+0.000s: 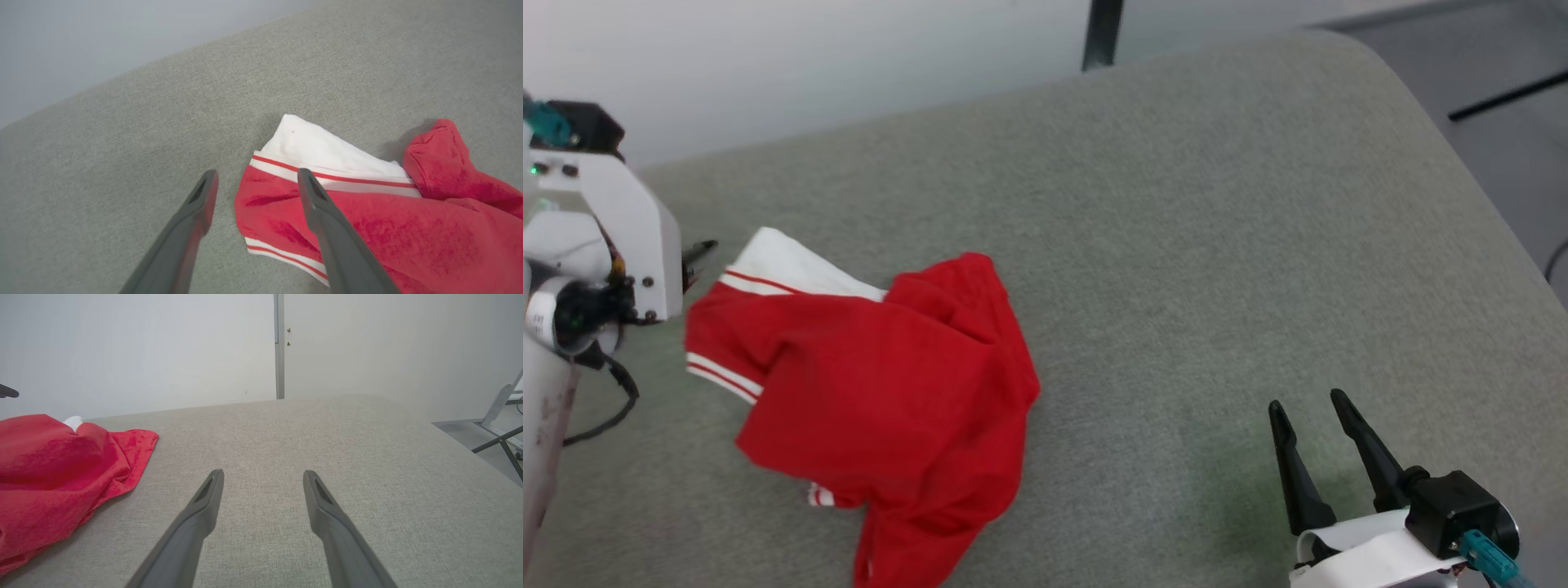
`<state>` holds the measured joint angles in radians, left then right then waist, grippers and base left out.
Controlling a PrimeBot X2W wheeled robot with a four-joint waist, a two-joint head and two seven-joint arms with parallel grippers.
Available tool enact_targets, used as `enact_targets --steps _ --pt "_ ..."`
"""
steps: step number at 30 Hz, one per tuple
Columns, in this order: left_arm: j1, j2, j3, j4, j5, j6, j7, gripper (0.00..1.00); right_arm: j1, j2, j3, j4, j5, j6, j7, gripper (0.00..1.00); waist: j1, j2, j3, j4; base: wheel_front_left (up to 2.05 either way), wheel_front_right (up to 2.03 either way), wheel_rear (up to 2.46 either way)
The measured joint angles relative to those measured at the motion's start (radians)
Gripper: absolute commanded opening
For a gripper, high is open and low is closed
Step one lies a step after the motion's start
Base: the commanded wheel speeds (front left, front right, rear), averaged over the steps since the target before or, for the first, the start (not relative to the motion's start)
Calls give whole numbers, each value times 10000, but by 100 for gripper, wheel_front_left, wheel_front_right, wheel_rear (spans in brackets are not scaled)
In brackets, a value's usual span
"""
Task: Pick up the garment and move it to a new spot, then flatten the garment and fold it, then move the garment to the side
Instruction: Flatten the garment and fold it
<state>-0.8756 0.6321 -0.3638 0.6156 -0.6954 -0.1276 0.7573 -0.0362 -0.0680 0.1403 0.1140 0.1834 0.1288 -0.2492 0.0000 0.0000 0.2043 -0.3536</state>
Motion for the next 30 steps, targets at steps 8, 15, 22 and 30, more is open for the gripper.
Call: enact_targets --steps 8,15,22,30 --pt "-807 82 -869 489 491 -4 667 100 -254 109 280 -2 123 0 -67 100 0 0 792 -588 0 0 0" --pt "-1130 267 -1582 1179 997 -13 882 100 -398 146 414 58 253 0 -105 100 0 0 1240 -971 0 0 0" --pt "-1457 -4 -1622 2086 719 -4 1221 62 -491 153 408 35 267 0 -109 100 0 0 1386 -1030 0 0 0" --pt "-1715 -424 -1659 2571 481 56 918 0 -569 161 387 52 267 0 -119 100 -1 0 1310 -890 0 0 0"
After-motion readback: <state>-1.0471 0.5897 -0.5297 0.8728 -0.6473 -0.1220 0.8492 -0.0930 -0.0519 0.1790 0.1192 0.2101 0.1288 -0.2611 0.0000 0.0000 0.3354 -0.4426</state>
